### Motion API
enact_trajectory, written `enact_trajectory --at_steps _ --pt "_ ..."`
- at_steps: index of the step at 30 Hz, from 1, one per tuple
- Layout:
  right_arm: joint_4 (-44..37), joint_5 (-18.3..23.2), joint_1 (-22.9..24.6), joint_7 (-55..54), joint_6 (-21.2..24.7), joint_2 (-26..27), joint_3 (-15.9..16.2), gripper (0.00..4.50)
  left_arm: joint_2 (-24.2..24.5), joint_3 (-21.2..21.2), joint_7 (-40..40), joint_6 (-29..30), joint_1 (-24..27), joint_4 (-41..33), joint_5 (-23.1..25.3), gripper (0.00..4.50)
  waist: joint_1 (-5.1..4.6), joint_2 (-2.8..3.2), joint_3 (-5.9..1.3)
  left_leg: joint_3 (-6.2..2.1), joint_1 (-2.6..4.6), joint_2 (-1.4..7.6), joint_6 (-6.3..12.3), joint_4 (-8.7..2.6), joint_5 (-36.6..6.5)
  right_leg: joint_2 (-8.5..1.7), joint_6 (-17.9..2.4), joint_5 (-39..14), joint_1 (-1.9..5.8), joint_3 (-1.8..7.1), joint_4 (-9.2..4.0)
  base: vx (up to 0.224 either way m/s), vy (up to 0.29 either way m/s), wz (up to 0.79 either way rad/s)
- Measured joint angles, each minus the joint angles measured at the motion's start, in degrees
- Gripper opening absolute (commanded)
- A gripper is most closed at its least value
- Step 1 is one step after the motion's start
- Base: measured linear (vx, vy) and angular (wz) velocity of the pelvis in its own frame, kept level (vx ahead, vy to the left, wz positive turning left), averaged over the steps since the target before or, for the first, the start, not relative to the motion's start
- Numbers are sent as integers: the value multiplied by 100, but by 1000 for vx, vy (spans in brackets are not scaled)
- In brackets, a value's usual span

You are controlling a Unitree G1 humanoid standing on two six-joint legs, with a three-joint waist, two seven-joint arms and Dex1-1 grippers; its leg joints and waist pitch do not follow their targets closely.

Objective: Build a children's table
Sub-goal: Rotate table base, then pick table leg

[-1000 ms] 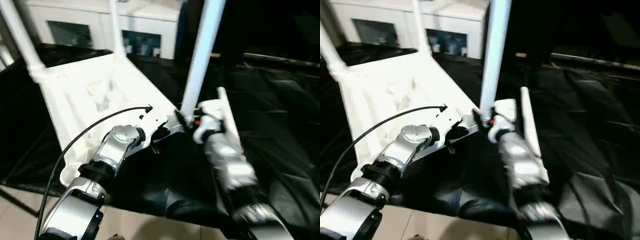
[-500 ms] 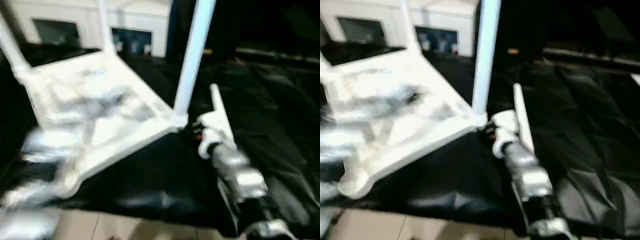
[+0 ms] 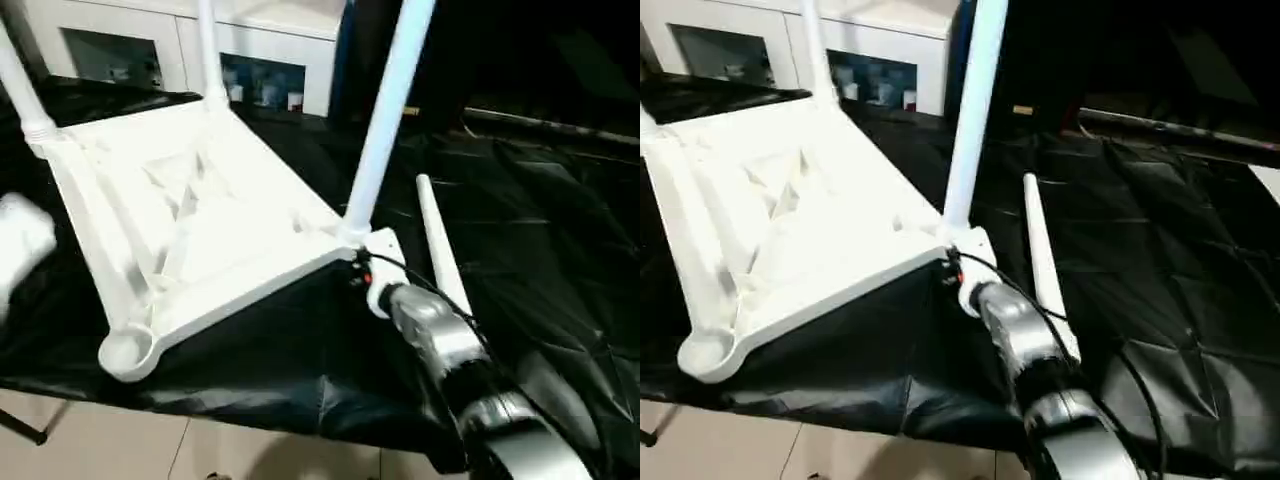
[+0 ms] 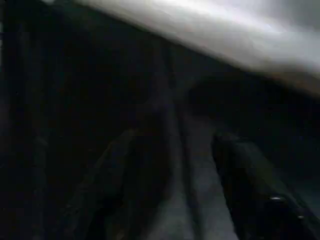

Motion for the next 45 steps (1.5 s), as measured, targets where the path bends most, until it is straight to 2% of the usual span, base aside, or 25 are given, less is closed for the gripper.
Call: enact_trajectory --at_steps 1,4,7,10,17,21,22,24,27,28,30,32,34,36,37,40,45 --pt "48 0 -56 1 -37 16 -2 151 -141 -59 -51 66 41 -106 -83 302 18 1 3 1 -3 0 -1 0 0 0 -1 2 0 0 0 0 0 0" --pt "169 6 -183 36 -130 105 2 132 -426 -327 -254 356 86 -548 -486 324 62 -6 -2 3 -2 0 -1 8 1 0 -1 3 3 0 7 0 0 0" --pt "220 20 -220 110 -230 104 -50 93 -560 -396 -313 574 91 -806 -726 362 101 -3 0 4 -4 0 -1 16 1 0 -1 3 3 1 12 0 0 0" --pt "401 19 -236 138 -323 134 -87 77 -748 -466 -431 670 89 -1054 -845 371 148 -2 1 4 -6 0 -1 19 1 -1 -1 2 4 0 12 0 0 0" --pt "437 6 -208 216 -349 200 -42 15 -1034 -1216 -637 660 7 -1351 -1115 433 140 11 4 4 -4 0 -1 22 1 -1 -1 3 5 1 13 0 0 0" --pt "-139 6 60 234 -288 88 -49 0 -1623 -1672 -388 440 -387 -1076 -1080 449 150 44 22 1 -9 -1 -1 46 1 -1 6 10 14 2 14 0 0 0" --pt "-425 9 137 197 -192 77 -58 0 -1832 -1764 -252 284 -489 -917 -1053 449 140 76 34 3 -12 -1 -1 52 1 -1 11 17 11 7 14 0 0 0" --pt "-832 17 228 119 -4 82 -62 0 -2012 -1877 -51 107 -641 -705 -981 449 134 96 40 0 -10 0 -1 48 1 2 11 20 11 7 17 0 0 0" --pt "-1907 -10 510 35 677 -145 -63 0 -2225 -1957 338 -348 -902 -268 -847 449 134 127 43 -7 -8 3 -1 51 1 20 12 23 13 8 16 0 0 0" --pt "-2482 -151 621 -105 1207 -298 -23 0 -2257 -2018 505 -547 -1018 -71 -731 449 145 164 54 -17 -15 1 -4 59 3 32 13 27 17 15 11 0 0 0" --pt "-2977 -340 655 -232 1785 -469 -7 0 -2283 -2025 652 -676 -1089 75 -637 449 134 210 40 -16 -8 1 -5 59 3 57 15 30 15 64 11 0 0 0" --pt "-3476 -292 696 -174 2339 -662 -58 17 -2303 -2036 648 -706 -1129 125 -636 449 127 251 36 -16 -4 -3 -5 60 3 81 17 30 12 104 10 0 0 0" --pt "-3984 -53 725 -162 2968 -829 -349 33 -2153 -2115 371 -703 -1161 11 -764 450 139 300 43 -16 -6 -5 -5 60 3 84 17 30 8 108 10 0 0 0" --pt "-4189 -12 717 -263 3234 -938 -588 39 -2054 -2118 219 -703 -1166 -97 -823 450 135 332 26 -12 -2 -6 -5 58 3 84 20 28 9 116 10 0 0 0" --pt "-4199 -11 666 -333 3400 -975 -674 53 -1974 -2115 90 -697 -1168 -178 -910 450 133 336 27 -12 -2 -12 -5 58 3 85 21 28 7 116 12 0 0 0" --pt "-4268 -78 477 -594 4375 -1117 -1032 84 -1794 -1997 -588 -718 -1166 -601 -1480 450 116 340 29 -11 -6 -17 -6 60 3 87 19 29 0 122 13 0 0 0" --pt "-4444 -98 268 -680 5306 -1384 -1274 119 -1971 -1742 -1036 -636 -1275 -1108 -2207 450 120 338 27 -8 -2 -21 -6 60 3 87 20 28 1 127 13 0 0 0"
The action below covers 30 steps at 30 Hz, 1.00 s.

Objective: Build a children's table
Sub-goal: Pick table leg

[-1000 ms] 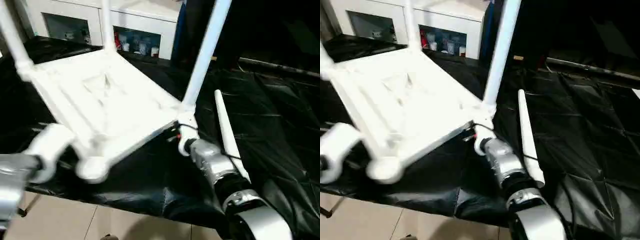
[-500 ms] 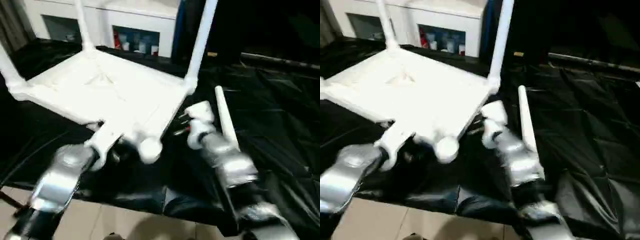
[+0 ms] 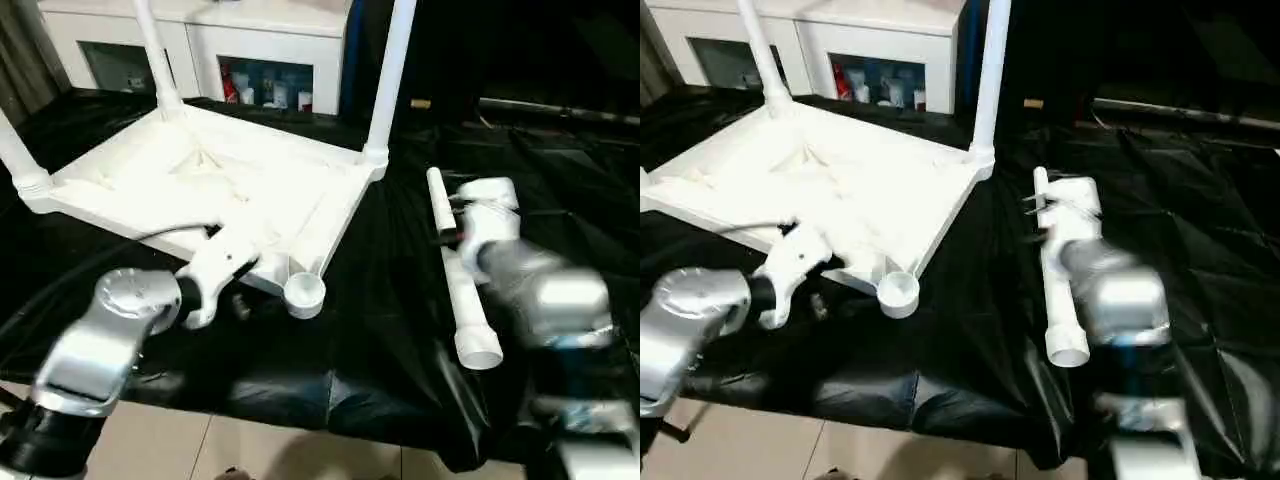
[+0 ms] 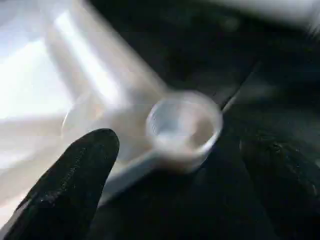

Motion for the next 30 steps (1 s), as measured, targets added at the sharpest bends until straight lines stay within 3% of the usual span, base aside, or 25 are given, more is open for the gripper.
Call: enact_trajectory --at_steps 4,8,19,24,30 --pt "-74 127 0 47 639 -117 -64 153 -179 73 -143 467 -169 -351 -565 450 3 1 0 4 0 -1 0 -1 0 -1 0 0 0 4 0 0 0 0" --pt "-74 130 3 225 1033 -399 88 193 -249 -49 -248 680 -185 -408 -775 450 -3 0 0 6 -2 -2 0 1 0 -1 2 0 1 5 1 0 0 0" --pt "110 222 38 229 1422 -306 360 281 -15 -231 -226 945 -195 -537 -886 450 -33 1 -1 5 -2 -3 -3 6 2 -1 4 2 3 6 2 0 0 0" --pt "327 220 104 337 1489 -455 656 281 -29 -274 -180 1028 -205 -539 -917 450 -25 1 -1 4 -1 -3 -4 6 3 -1 4 3 3 6 1 0 0 0" --pt "406 265 196 328 1604 -428 553 281 -26 -302 -112 1062 -206 -564 -978 450 -1 3 -2 4 -2 -3 -6 7 4 -1 4 4 3 7 2 0 0 0"
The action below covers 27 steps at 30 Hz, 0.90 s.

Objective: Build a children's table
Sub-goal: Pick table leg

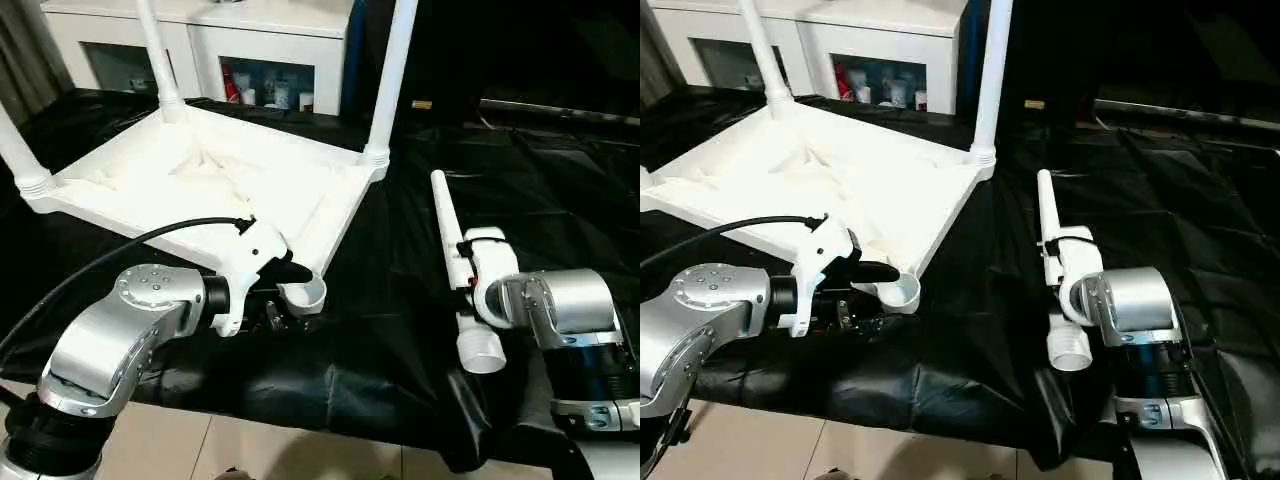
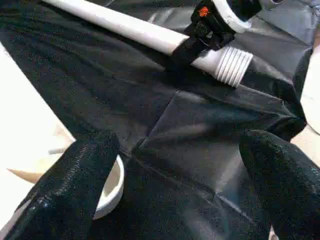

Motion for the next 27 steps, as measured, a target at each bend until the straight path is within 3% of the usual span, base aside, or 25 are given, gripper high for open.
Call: enact_trajectory --at_steps 7,13,18,21,23,24,27 --pt "102 49 33 -79 -102 133 -315 222 44 -181 182 -363 -46 248 259 450 17 6 -5 -1 4 -1 -3 1 2 0 11 0 12 0 0 0 0 0" --pt "117 107 115 -273 -313 377 -832 190 -64 -195 490 -648 -209 787 473 450 20 10 -7 -6 7 -1 -11 6 7 0 33 8 12 0 0 0 0 0" --pt "146 164 250 -471 -969 469 -1125 185 -171 -182 573 -773 -263 916 463 450 18 48 -54 -8 10 -4 -11 12 7 -1 33 10 29 -1 -3 0 0 0" --pt "128 301 383 -572 -1547 686 -1505 185 -315 -98 620 -791 -275 1084 396 450 15 72 -89 -12 17 -8 -10 11 6 -1 35 9 35 -2 -6 0 0 0" --pt "78 935 520 -233 -2347 1136 -2364 185 -986 514 834 -686 -446 1320 -70 450 25 85 -80 -16 5 -10 -9 26 7 -3 40 14 9 -6 -7 0 0 0" --pt "47 1231 521 -41 -2502 1321 -2605 185 -1281 777 953 -628 -602 1380 -301 450 29 96 -74 -14 -10 -12 -8 27 8 -9 41 31 -3 -6 -8 0 0 0" --pt "-501 2059 539 793 -2344 1474 -2792 185 -1861 1451 1286 -372 -1123 1418 -1064 450 29 127 -70 -14 -9 -20 7 31 17 -13 40 50 0 -3 -9 0 0 0"
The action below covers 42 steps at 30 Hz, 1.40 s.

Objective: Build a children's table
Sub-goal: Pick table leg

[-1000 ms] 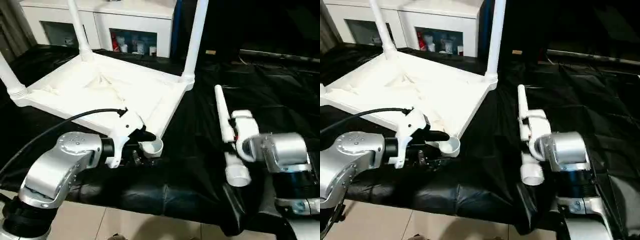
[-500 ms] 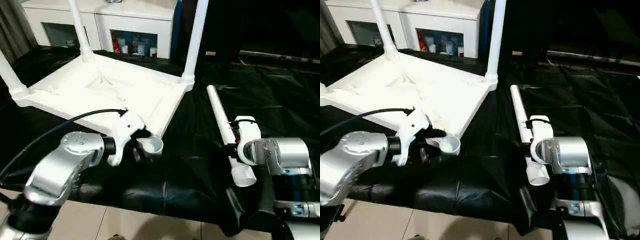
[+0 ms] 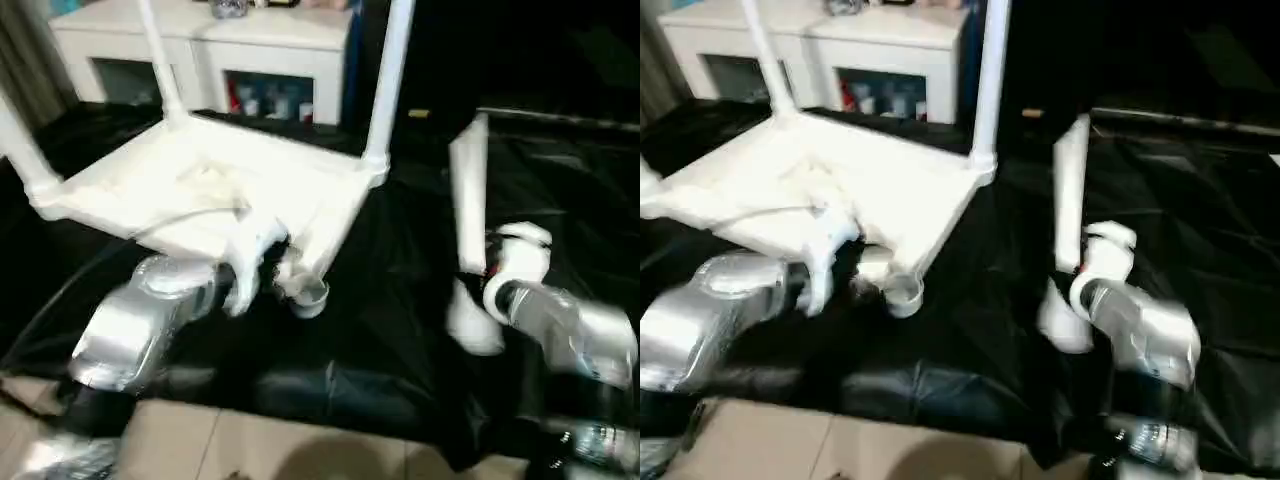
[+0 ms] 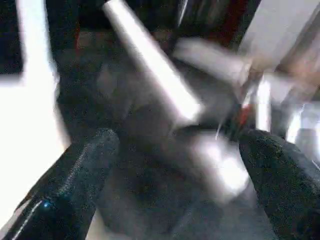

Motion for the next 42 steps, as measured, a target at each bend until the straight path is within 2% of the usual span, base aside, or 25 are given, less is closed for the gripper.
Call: enact_trajectory --at_steps 1,3,7,10,13,15,18,20,23,27,37,39,42 --pt "-426 363 154 612 -4 -151 51 185 -241 242 123 104 -215 103 -294 450 22 -4 0 -1 -2 -1 1 -2 0 1 1 -1 2 -3 -2 0 0 0" --pt "-927 885 238 1366 -10 -311 95 185 -366 482 275 175 -384 280 -538 450 36 -7 -2 -1 -4 0 2 -6 0 2 8 -5 8 -2 -5 0 0 0" --pt "-1185 1758 307 2042 317 -429 -34 185 -701 715 522 335 -709 871 -846 450 53 -50 -12 -10 -21 0 14 -10 7 4 18 -2 3 -11 -43 0 0 0" --pt "-1206 2166 372 2215 492 -394 8 185 -801 737 536 479 -972 1041 -942 450 62 -50 -12 -10 -43 0 40 -12 24 3 33 19 2 -11 -81 0 0 0" --pt "-1405 2388 383 2422 575 -361 252 185 -1019 775 600 503 -1197 1110 -1072 450 83 -50 -12 -8 -66 -4 60 -10 20 -3 40 32 2 -9 -108 0 0 0" --pt "-1434 2392 410 2482 548 -386 477 185 -1147 830 637 543 -1263 1114 -1256 450 98 -52 -12 -8 -83 -6 67 -9 15 -5 35 35 1 -10 -112 0 0 0" --pt "-1419 2169 578 2541 428 -518 937 185 -1260 883 636 742 -1363 1051 -1662 450 146 -51 -12 -7 -87 -6 70 -10 13 -6 24 42 -3 -10 -112 0 0 0" --pt "-1422 2053 613 2585 344 -620 1246 185 -1266 823 640 838 -1362 1037 -1657 450 146 -52 -12 -7 -90 -6 70 -11 13 -6 41 32 -3 -10 -112 0 0 0" --pt "-1427 1812 615 2563 133 -673 1504 185 -1275 720 672 858 -1345 1053 -1541 450 145 -52 -12 -7 -88 -6 69 -9 14 -6 52 27 -2 -9 -112 0 0 0" --pt "-1414 1266 605 2352 -347 -722 1927 185 -1216 683 862 845 -1265 1090 -1436 450 137 -52 -11 -7 -87 -8 69 -9 14 -7 55 28 -2 -9 -112 0 0 0" --pt "-1370 1147 527 2171 -559 -802 2174 185 -1162 708 1001 979 -1132 1015 -1508 450 138 -61 -7 -7 -90 -8 70 -9 13 -7 62 25 -2 -7 -117 0 0 0" --pt "-1358 1146 527 2171 -566 -816 2178 184 -1145 704 1014 1009 -1114 1015 -1513 421 139 -71 -2 -7 -93 -8 70 -9 13 -6 61 25 -6 -8 -116 0 0 0" --pt "-1348 1148 506 2175 -576 -819 2194 184 -1118 708 1093 1008 -1114 1015 -1511 401 137 -72 0 -6 -93 -8 70 -10 14 -7 62 24 -6 -7 -116 0 0 0"
